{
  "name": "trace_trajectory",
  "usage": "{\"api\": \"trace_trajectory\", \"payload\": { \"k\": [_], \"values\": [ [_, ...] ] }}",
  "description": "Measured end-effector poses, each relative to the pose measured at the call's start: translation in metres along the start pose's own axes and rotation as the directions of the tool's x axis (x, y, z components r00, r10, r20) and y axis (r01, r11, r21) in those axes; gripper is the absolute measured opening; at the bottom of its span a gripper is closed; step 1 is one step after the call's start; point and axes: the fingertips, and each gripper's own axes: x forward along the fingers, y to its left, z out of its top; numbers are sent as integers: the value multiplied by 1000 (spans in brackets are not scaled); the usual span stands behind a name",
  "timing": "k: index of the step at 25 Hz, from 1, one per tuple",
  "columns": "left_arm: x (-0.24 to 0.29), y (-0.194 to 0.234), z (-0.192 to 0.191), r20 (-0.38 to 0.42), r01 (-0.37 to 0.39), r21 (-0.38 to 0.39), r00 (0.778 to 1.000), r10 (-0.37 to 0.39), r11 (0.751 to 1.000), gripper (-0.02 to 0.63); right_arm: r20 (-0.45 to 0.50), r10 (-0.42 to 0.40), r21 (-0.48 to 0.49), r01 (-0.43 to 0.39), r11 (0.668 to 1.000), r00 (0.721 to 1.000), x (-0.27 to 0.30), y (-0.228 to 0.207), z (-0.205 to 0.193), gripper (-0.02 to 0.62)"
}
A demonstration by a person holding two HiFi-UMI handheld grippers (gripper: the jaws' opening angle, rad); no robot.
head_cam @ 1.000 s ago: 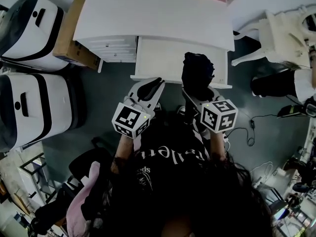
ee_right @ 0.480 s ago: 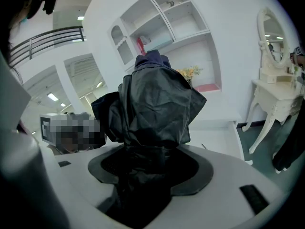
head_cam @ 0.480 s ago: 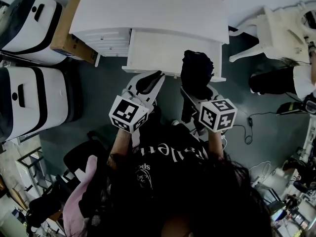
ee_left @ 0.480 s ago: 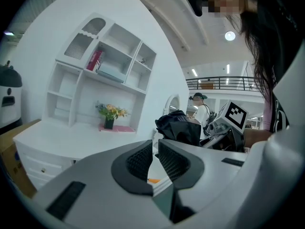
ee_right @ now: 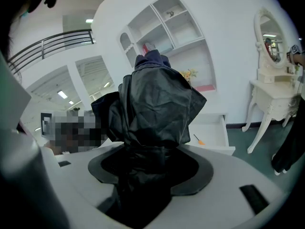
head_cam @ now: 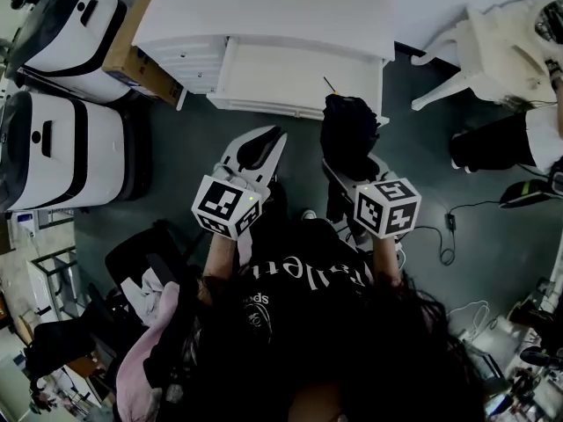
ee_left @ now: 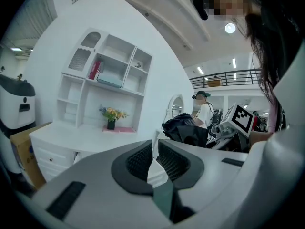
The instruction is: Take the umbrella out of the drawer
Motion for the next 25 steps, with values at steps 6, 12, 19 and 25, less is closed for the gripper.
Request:
{"api": "trace_trajectory", "payload": {
  "k": [6, 12, 19, 25],
  "values": [
    [-32, -65, -18, -7, -78, 3, 997, 78, 997, 49, -23, 47, -35, -48, 998, 999, -55, 0, -51, 281],
    [-54, -120, -38, -34, -90, -5, 995, 90, 996, 49, -30, 60, -31, -61, 998, 998, -91, -2, -89, 281],
    [-74, -145, -44, -49, -76, 5, 996, 76, 997, 49, -39, 82, -25, -83, 996, 996, -99, 15, -110, 281],
    [-97, -141, -40, -42, -71, 14, 997, 71, 997, 49, -34, 99, -35, -100, 994, 995, -94, 45, -113, 281]
  ]
}}
